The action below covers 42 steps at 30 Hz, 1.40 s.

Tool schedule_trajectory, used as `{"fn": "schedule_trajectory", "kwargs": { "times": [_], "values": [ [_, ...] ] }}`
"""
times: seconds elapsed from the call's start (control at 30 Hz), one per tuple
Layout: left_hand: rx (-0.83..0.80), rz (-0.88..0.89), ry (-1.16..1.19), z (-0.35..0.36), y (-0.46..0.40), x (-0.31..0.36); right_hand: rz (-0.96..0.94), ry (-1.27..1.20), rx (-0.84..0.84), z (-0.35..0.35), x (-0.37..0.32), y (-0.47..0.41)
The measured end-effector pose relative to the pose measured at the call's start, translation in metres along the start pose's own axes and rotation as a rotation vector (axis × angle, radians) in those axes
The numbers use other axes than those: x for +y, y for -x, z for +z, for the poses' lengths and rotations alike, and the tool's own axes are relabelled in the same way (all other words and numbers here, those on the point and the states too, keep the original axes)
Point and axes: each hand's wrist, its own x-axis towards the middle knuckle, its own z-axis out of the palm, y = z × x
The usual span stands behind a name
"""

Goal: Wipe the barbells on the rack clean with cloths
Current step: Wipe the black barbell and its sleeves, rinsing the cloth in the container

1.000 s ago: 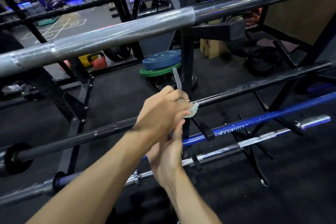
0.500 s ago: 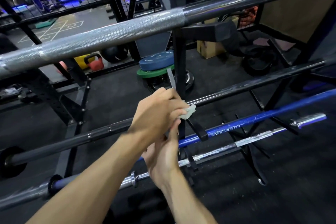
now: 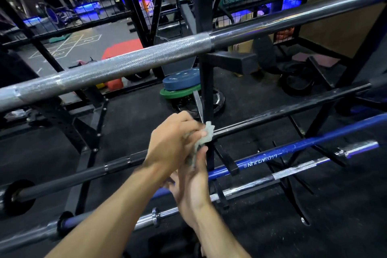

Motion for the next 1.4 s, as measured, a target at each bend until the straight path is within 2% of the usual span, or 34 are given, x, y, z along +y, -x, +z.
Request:
{"fn": "schedule_trajectory", "kwargs": {
  "times": [0.17, 0.33, 0.37, 0.47, 0.5, 0.6, 0.77, 0.97, 1.13, 1.27, 1.4],
  "values": [
    [0.037, -0.100, -0.074, -0.032, 0.042, -0.037, 0.062, 0.122, -0.056, -0.002, -0.014, 0.008],
    [0.109, -0.356, -0.028, -0.052, 0.066, -0.037, 0.027, 0.448, -0.054, -0.008, -0.023, 0.045],
    [0.084, -0.340, 0.010, -0.056, 0.072, -0.027, 0.014, 0.477, -0.043, -0.009, -0.024, 0.059],
    [-0.036, -0.113, 0.078, -0.062, 0.103, 0.013, -0.040, 0.548, -0.035, -0.011, -0.026, 0.103],
    [-0.053, -0.092, 0.132, -0.064, 0.116, 0.027, -0.067, 0.570, -0.037, -0.009, -0.029, 0.119],
    [-0.006, -0.186, 0.403, -0.072, 0.151, 0.063, -0.132, 0.593, -0.044, -0.001, -0.041, 0.163],
    [0.087, -0.301, 0.624, -0.117, 0.180, 0.109, -0.234, 0.657, -0.108, 0.026, -0.058, 0.236],
    [0.072, -0.349, 0.810, -0.175, 0.210, 0.141, -0.361, 0.722, -0.148, 0.060, -0.063, 0.314],
    [-0.054, -0.371, 1.022, -0.209, 0.229, 0.164, -0.475, 0.816, -0.131, 0.074, -0.078, 0.355],
    [-0.198, -0.308, 1.024, -0.218, 0.236, 0.174, -0.499, 0.869, -0.136, 0.072, -0.099, 0.381],
    [-0.124, -0.296, 1.009, -0.216, 0.236, 0.192, -0.489, 0.948, -0.154, 0.058, -0.118, 0.400]
  ]
}}
